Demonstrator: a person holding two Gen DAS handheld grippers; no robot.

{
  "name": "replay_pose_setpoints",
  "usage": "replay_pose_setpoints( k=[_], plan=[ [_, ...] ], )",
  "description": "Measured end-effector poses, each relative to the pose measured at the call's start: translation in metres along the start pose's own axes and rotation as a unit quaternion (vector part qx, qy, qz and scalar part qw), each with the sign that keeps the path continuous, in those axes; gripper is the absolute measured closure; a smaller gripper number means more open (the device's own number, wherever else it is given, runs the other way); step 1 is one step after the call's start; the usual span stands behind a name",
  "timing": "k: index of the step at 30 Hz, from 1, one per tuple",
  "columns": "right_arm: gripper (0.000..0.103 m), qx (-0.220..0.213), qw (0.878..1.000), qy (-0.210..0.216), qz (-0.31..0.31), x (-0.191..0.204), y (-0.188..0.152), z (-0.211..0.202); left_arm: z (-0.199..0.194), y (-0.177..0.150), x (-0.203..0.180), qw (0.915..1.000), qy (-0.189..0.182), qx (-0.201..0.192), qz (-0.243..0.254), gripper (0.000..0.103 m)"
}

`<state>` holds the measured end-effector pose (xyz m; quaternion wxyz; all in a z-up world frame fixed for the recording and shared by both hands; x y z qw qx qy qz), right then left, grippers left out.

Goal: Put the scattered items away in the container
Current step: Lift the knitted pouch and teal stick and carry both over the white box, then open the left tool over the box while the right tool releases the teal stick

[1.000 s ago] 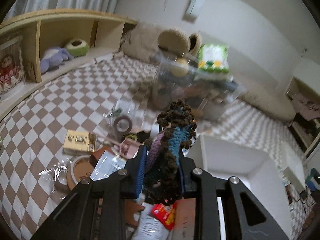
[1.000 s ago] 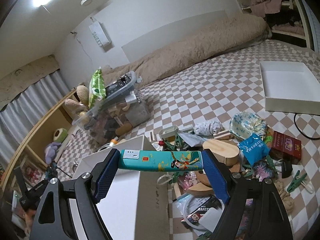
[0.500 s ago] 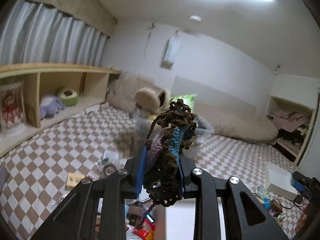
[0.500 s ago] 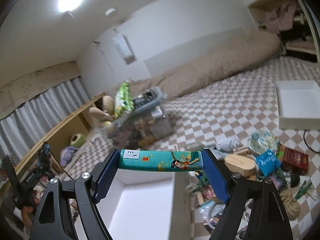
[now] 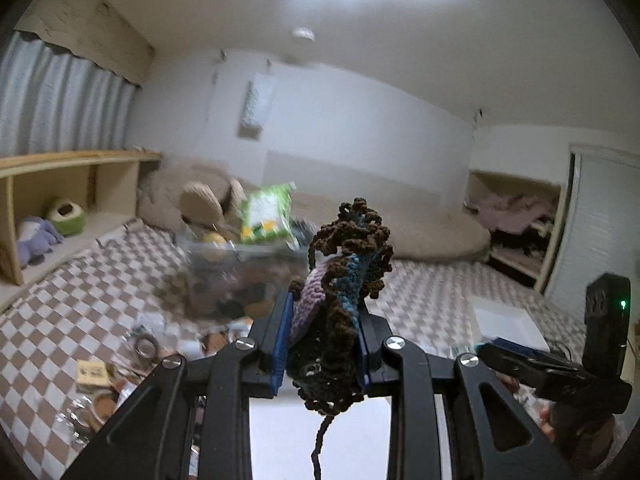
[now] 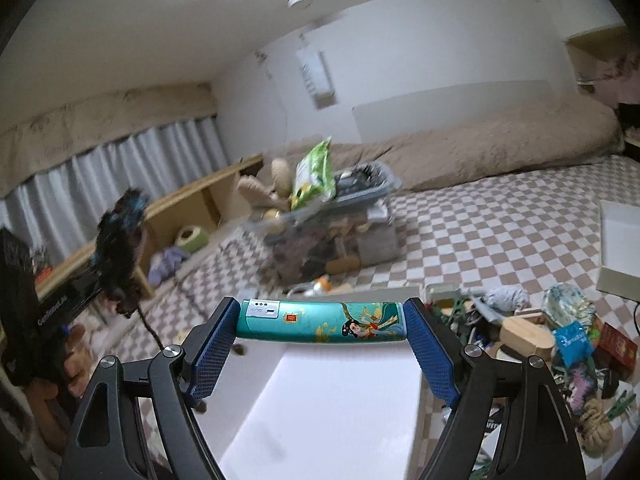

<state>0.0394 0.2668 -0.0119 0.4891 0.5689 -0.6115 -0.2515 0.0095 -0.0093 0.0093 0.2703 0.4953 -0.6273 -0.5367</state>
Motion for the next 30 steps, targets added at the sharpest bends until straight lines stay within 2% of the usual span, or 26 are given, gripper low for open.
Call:
replay_pose_setpoints(
  k=[6, 12, 17, 23, 28, 30],
  plan=[
    [0.020, 0.073, 0.997, -0.002, -0.016, 0.006, -0.021, 0.029, 0.042, -0.028, -0.001, 0.9952, 0.019, 0.095, 0.005, 0.075],
    [0.020, 0.141, 0.989, -0.017, -0.045, 0.014, -0.041, 0.053, 0.071, -0.056, -0.002, 0.9827, 0.010, 0.185, 0.003, 0.075],
    [0.020, 0.192, 0.979, -0.022, -0.070, 0.018, -0.059, 0.070, 0.084, -0.074, -0.002, 0.9746, 0.012, 0.224, 0.004, 0.075],
    [0.020, 0.213, 0.973, -0.018, -0.084, 0.022, -0.066, 0.073, 0.090, -0.086, -0.007, 0.9660, 0.003, 0.258, 0.006, 0.075],
    [0.020, 0.222, 0.971, -0.024, -0.088, 0.021, -0.068, 0.073, 0.094, -0.093, -0.011, 0.9613, 0.010, 0.275, 0.018, 0.063],
    [0.020, 0.224, 0.970, -0.025, -0.088, 0.020, -0.068, 0.074, 0.094, -0.093, -0.011, 0.9614, 0.013, 0.274, 0.017, 0.046]
  ],
)
Point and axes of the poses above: each gripper's, at about its wrist camera, not at the fingertips, and z roughly the way its jaws point, x to its left, y to its top, the point moved 1 cm from there along z, roughly the way its jaws point
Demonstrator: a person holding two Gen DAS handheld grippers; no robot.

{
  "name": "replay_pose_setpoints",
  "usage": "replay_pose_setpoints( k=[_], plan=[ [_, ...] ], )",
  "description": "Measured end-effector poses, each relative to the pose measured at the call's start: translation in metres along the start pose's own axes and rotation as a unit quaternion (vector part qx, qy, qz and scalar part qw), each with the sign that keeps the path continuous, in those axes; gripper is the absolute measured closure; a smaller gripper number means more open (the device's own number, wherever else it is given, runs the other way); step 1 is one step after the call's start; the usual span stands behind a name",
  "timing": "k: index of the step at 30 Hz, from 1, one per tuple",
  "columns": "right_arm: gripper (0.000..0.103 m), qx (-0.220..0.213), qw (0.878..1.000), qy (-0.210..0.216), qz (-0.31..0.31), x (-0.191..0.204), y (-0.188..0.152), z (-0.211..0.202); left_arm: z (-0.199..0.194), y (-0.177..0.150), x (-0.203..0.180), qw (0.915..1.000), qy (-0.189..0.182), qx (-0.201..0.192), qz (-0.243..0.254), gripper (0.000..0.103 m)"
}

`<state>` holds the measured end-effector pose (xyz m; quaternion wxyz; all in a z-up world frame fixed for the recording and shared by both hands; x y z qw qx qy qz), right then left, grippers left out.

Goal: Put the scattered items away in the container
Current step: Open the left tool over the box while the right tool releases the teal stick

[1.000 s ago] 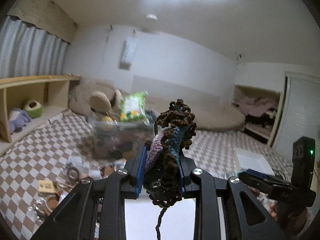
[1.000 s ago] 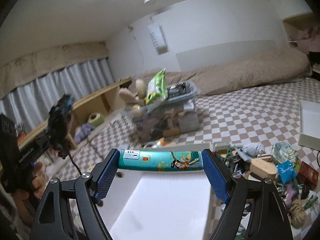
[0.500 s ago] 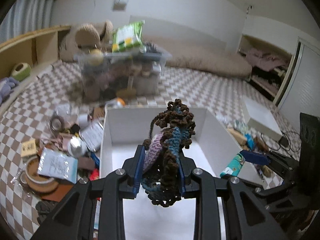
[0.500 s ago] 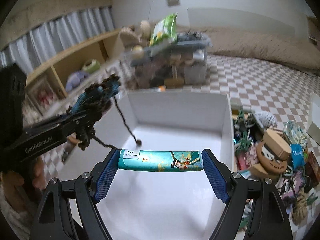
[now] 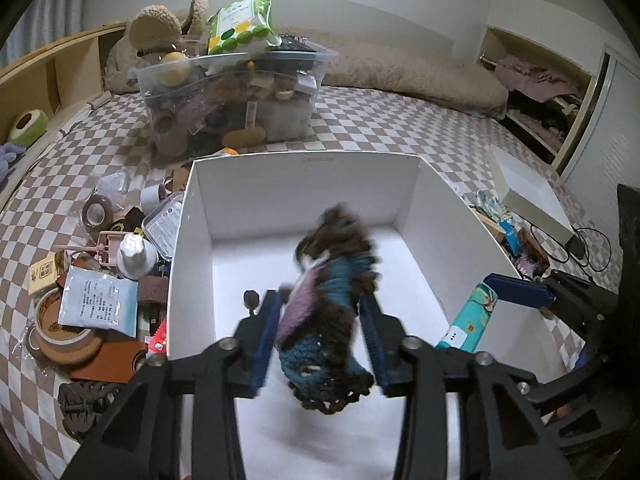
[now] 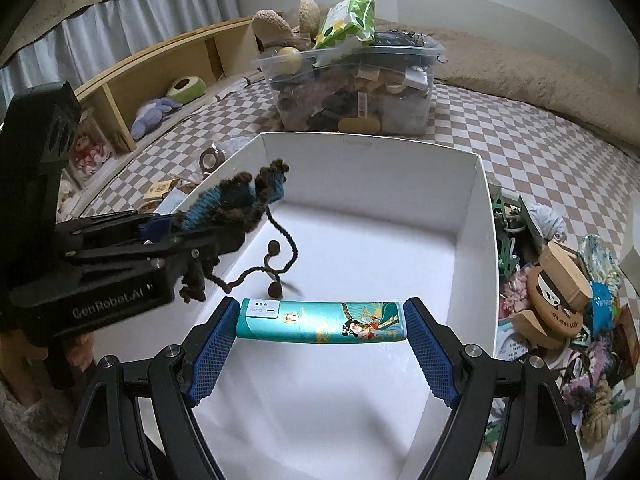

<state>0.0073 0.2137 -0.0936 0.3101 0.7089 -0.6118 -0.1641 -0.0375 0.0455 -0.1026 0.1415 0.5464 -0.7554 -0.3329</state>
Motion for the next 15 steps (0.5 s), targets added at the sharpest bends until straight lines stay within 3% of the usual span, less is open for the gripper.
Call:
replay_pose_setpoints(
  k=[2, 15],
  plan=[
    [0.020, 0.002, 1.000, 0.000, 0.000, -0.0002, 0.0004, 0.0008, -0.0024, 0.0005, 0.0006, 1.0000, 0.001, -0.006, -0.002, 0.037],
    [0.019, 0.018, 1.000, -0.003, 0.004, -0.0014, 0.0015, 0.0076, -0.0065, 0.0037, 0.0045, 0.9997, 0.007, -0.024, -0.004, 0.017]
  ],
)
Point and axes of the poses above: each gripper's, at about its wrist camera, not at the fingertips, and z roughly the way its jaws point, x to its left, y to its top, the point moved 1 cm from there along z, roughly the way its jaws point
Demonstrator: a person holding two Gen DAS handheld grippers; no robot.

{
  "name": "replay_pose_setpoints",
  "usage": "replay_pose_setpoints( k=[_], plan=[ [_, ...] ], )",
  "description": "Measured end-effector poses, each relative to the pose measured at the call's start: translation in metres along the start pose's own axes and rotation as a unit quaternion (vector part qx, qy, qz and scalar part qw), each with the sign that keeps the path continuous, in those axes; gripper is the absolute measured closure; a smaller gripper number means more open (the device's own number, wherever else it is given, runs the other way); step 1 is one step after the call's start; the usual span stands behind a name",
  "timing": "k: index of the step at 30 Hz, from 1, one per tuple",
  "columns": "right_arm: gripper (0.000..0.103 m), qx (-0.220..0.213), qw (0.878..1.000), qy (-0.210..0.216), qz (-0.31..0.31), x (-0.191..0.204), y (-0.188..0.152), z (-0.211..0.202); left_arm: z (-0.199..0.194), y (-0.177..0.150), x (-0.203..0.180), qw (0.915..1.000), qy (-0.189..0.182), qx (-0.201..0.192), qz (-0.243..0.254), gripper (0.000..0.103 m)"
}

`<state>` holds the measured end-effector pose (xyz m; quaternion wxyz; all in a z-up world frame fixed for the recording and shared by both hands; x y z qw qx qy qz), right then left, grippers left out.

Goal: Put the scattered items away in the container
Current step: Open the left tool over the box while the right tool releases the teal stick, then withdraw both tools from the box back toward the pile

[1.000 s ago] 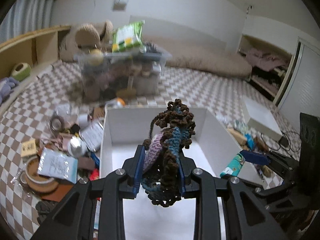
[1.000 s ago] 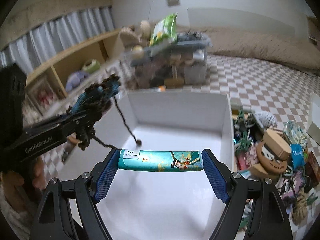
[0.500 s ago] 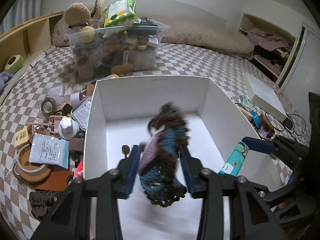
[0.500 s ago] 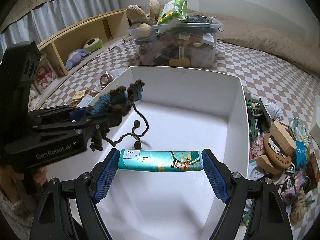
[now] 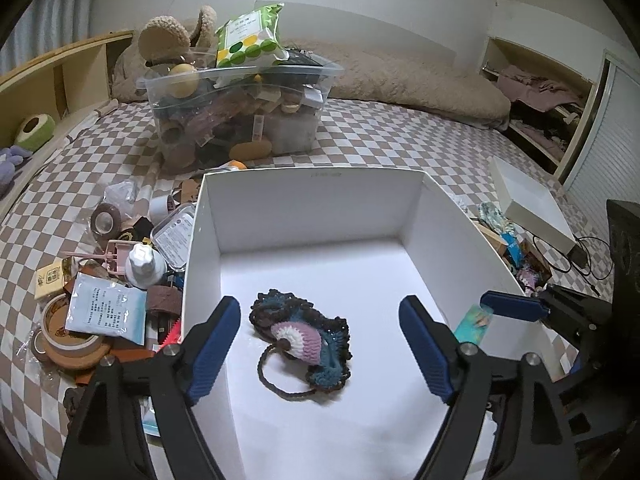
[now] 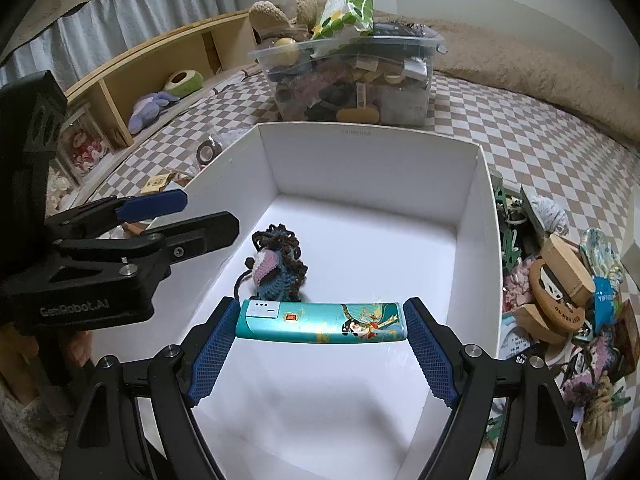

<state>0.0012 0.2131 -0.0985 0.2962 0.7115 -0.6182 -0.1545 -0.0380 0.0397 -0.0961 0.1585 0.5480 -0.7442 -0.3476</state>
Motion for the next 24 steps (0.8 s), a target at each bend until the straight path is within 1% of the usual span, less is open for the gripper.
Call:
replay_pose_setpoints(
  k=[1, 2, 3, 5, 17, 24],
  plan=[
    [0.018, -0.001, 1.000, -0.001, 0.000, 0.0001, -0.0002, -0.0003, -0.0002, 0.0003, 0.0003, 1.0000, 0.002, -0.001, -0.001, 0.016],
    [0.013, -0.003, 1.000, -0.002, -0.001, 0.0002, -0.0001, -0.0013, -0.0004, 0.0005, 0.0007, 1.0000, 0.003, -0.002, -0.001, 0.016],
    [0.005, -0.005, 1.000, -0.003, -0.001, 0.0004, -0.0002, -0.0024, -0.0005, 0.0005, 0.0011, 1.0000, 0.004, -0.003, -0.002, 0.015],
    [0.000, -0.012, 1.000, -0.006, 0.000, 0.0003, 0.0000, -0.0048, -0.0001, 0.0006, 0.0018, 1.0000, 0.005, -0.002, -0.003, 0.015],
    [0.000, -0.013, 1.000, -0.003, 0.004, -0.0026, -0.0006, -0.0057, 0.0002, 0.0004, 0.0024, 1.0000, 0.005, -0.003, -0.004, 0.015],
    [0.000, -0.018, 1.000, -0.005, 0.005, -0.0028, 0.0003, -0.0069, -0.0017, 0.0012, 0.0028, 0.9999, 0.011, -0.011, -0.005, 0.015]
  ],
)
Point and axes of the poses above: each gripper's, at about its wrist camera, not at the fingertips, and z roughly the way its jaws point, x to its left, y to its top, the point moved 1 cm from there along z, roughly the way its jaws point
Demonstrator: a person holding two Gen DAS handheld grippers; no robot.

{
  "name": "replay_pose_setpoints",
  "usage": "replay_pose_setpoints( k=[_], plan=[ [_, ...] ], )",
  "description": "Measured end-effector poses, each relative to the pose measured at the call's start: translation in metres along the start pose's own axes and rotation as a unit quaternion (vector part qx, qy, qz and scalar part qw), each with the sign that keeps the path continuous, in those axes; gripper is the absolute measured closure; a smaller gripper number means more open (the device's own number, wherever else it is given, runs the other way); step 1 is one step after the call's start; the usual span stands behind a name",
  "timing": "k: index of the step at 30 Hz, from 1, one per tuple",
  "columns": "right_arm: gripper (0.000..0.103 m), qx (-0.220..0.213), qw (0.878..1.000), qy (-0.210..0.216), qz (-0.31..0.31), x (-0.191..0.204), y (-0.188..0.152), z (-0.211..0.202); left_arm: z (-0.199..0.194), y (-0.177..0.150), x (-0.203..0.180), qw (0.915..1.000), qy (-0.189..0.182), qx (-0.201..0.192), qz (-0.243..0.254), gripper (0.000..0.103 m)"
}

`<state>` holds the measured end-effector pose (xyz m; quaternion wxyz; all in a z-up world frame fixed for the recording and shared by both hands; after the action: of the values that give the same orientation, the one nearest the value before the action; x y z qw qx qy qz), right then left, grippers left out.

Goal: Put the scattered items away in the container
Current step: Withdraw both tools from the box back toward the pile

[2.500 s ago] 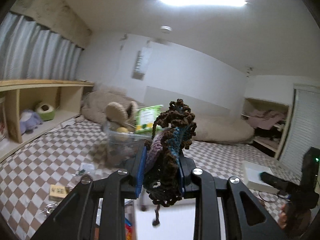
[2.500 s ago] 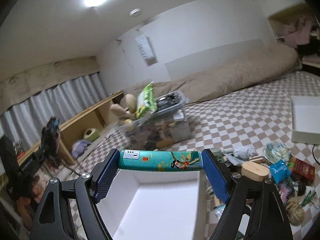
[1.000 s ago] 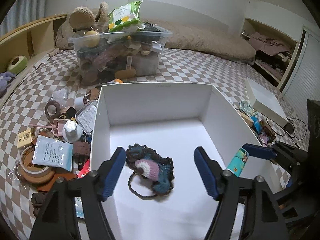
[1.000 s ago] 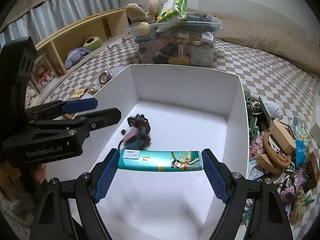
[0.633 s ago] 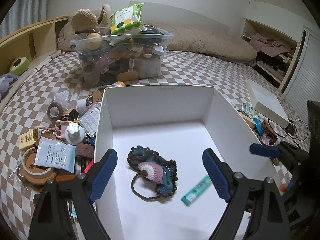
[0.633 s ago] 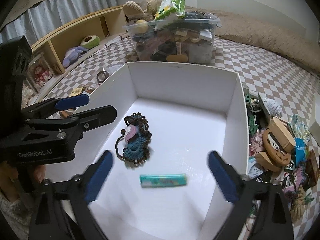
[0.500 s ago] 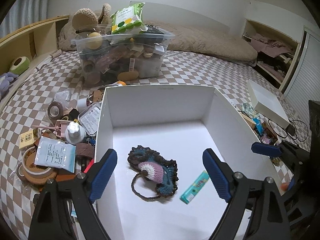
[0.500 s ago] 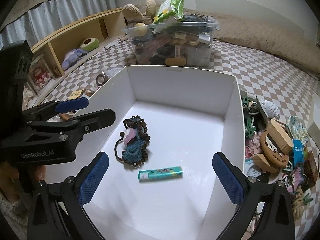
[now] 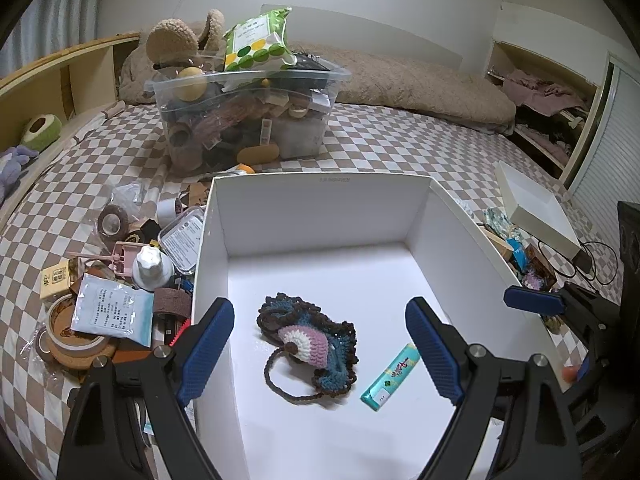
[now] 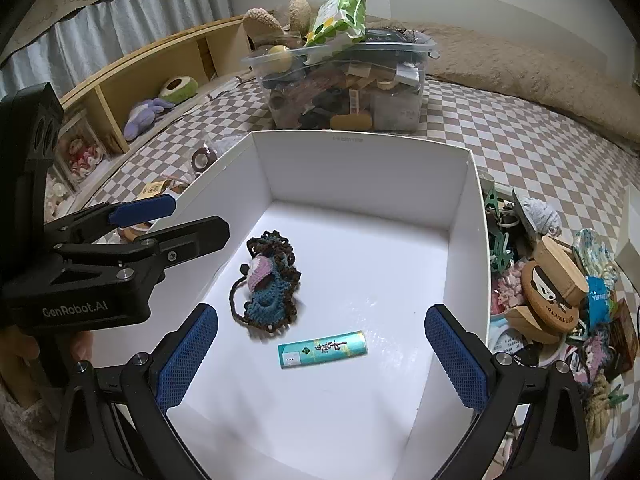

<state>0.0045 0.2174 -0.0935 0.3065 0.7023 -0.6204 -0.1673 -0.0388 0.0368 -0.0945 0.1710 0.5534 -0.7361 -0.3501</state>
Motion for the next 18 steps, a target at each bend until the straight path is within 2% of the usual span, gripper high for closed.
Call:
replay_pose_setpoints(
  k=[10, 11, 14, 18],
  plan=[
    [0.000, -0.007, 1.000, -0.005, 0.012, -0.0061, 0.0012, -0.0021, -0.0026, 0.0012, 0.0003, 1.0000, 0.001, -0.007, 0.001, 0.015],
    [0.000, -0.009, 1.000, -0.007, 0.013, -0.0065, 0.0013, -0.0025, -0.0027, 0.0014, 0.0008, 1.0000, 0.002, -0.008, 0.001, 0.014],
    [0.000, -0.014, 1.000, -0.016, 0.011, -0.0074, 0.0019, -0.0041, -0.0050, 0.0022, 0.0014, 0.9998, 0.004, -0.017, 0.001, 0.000],
    [0.000, -0.015, 1.000, -0.020, 0.011, -0.0087, 0.0020, -0.0040, -0.0075, 0.0033, 0.0005, 0.9997, 0.005, -0.023, 0.007, 0.000]
  ],
)
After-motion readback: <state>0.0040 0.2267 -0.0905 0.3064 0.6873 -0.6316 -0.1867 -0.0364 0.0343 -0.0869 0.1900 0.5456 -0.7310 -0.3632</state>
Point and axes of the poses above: each gripper's, at about its wrist camera, not at the fingertips, and z roughly the way its jaws point, x to its left, y to its top, the point moved 1 cm from there along z, roughly the way its jaws point
